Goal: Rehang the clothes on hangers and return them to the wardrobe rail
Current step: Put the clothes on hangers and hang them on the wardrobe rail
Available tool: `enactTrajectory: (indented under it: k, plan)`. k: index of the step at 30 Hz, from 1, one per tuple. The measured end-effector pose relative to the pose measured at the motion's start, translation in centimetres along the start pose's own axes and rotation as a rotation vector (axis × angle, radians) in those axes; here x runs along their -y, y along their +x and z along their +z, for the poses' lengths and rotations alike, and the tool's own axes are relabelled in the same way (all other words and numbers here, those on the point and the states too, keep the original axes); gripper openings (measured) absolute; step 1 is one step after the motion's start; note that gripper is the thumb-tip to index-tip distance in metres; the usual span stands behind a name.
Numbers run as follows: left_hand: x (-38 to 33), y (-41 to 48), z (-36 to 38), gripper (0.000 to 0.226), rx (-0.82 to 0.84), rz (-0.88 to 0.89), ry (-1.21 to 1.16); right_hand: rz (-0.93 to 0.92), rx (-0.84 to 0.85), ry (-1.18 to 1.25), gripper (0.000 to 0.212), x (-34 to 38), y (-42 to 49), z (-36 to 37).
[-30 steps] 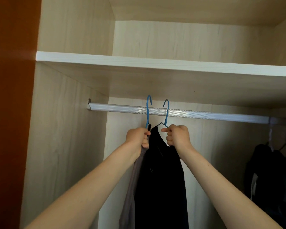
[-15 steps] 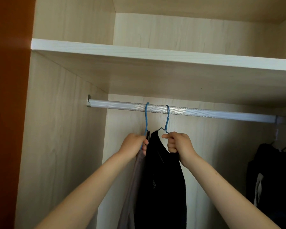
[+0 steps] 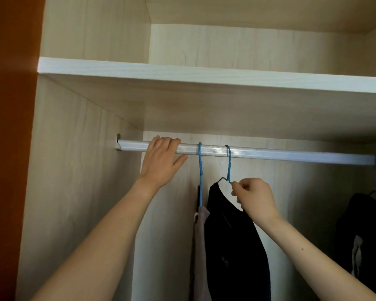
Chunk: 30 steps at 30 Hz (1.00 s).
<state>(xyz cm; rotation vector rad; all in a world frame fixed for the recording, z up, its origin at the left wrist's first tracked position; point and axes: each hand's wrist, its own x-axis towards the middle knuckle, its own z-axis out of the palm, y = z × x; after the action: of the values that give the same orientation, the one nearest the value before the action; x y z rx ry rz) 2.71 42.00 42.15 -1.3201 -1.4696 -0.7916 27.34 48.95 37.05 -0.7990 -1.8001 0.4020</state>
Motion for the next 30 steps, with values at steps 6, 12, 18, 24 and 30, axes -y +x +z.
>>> enactTrajectory:
  k: [6,12,18,24,30]
  plan:
    - [0.4,0.2,1.2,0.041,-0.112,0.022,0.061,-0.009,-0.107,0.006,0.039,-1.8,0.3,-0.2]
    - [0.7,0.2,1.9,0.042,-0.19,0.037,0.058,0.016,-0.175,-0.023,0.041,-4.2,0.1,-2.9]
    - [0.4,0.2,1.9,0.044,-0.175,0.008,0.02,0.031,-0.247,-0.111,0.041,-6.2,0.2,-5.6]
    - [0.4,0.1,1.7,0.04,-0.149,-0.002,-0.007,0.026,-0.323,-0.235,0.04,-7.2,0.5,-6.3]
    - [0.3,0.2,1.5,0.041,-0.14,-0.008,-0.023,-0.102,-0.375,-0.512,0.03,-5.6,0.1,-6.4]
